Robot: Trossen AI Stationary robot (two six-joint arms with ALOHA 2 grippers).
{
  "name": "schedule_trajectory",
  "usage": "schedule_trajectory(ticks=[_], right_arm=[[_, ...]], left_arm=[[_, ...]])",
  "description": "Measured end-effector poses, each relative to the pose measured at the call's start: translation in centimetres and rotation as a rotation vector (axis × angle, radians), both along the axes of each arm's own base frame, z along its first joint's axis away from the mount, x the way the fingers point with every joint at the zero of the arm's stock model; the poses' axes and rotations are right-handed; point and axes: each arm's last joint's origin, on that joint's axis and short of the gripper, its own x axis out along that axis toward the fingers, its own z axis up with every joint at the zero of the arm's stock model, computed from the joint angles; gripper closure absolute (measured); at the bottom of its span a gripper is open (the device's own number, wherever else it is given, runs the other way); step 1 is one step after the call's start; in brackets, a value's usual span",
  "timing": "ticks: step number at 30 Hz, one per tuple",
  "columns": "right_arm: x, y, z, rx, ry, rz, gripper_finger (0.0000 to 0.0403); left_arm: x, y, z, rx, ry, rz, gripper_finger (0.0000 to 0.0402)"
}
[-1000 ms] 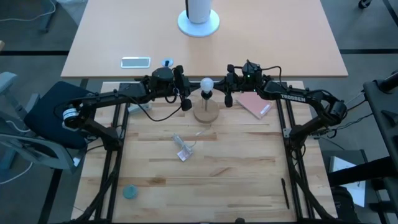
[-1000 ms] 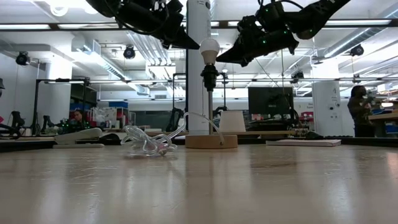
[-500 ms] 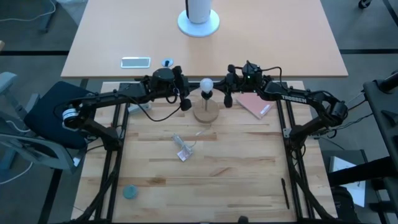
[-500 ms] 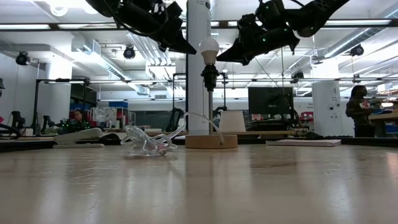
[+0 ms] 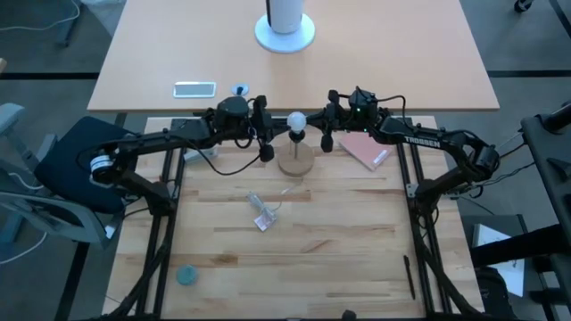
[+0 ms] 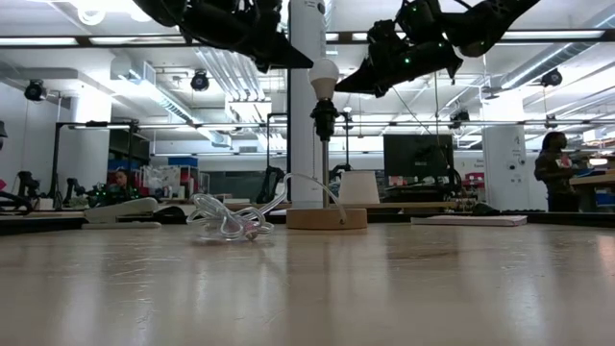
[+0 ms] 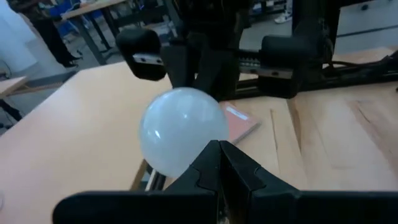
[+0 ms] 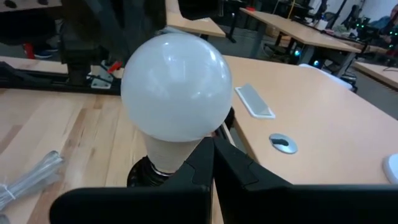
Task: Screw lightbulb
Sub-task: Insert the lightbulb on the desk lamp
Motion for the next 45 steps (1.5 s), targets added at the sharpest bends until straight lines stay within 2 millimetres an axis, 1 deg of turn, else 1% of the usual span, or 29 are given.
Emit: schedule_trajectory(ticks=[10, 18, 27, 30, 33, 36, 39, 41, 43, 45], right_arm=[[-0.3, 0.4, 0.4, 0.001, 0.000, 0.025, 0.0401], [-0.3, 0.9, 0.6, 0.007, 0.005, 0.049, 0.0401], [-0.3, 0.9, 0.4, 0.014, 0.017, 0.042, 0.0401], [-0.4, 0.9, 0.2, 0.024, 0.038, 0.034, 0.0401], [-0.5, 0.7, -0.1, 0.024, 0.079, -0.042, 0.0401], [-0.6, 0.5, -0.3, -0.009, 0.115, -0.112, 0.0401], [-0.5, 0.3, -0.1, -0.043, 0.088, -0.117, 0.0401], [-0.3, 0.2, 0.0, -0.057, 0.065, -0.118, 0.0401], [-0.3, 0.1, 0.0, -0.062, 0.057, -0.119, 0.0401], [-0.2, 0.0, 0.1, -0.064, 0.054, -0.122, 0.0401]], left_arm=[[0.5, 0.4, -0.8, -0.012, 0.024, 0.036, 0.0401], [0.5, 0.4, -0.9, -0.015, 0.032, 0.047, 0.0401], [0.4, 0.4, -1.0, -0.020, 0.040, 0.043, 0.0401], [0.3, 0.1, -1.2, -0.034, 0.067, 0.032, 0.0401], [-0.5, -0.4, -1.0, -0.063, 0.113, 0.031, 0.0401], [-1.6, -0.7, -0.3, -0.057, 0.141, 0.133, 0.0401], [-2.0, -0.2, 0.0, 0.005, 0.153, 0.275, 0.0401], [-1.9, 0.3, 0.1, 0.044, 0.141, 0.294, 0.0401], [-1.4, 0.8, 0.1, 0.077, 0.109, 0.296, 0.0401], [-1.1, 1.1, -0.3, 0.084, 0.113, 0.298, 0.0401]])
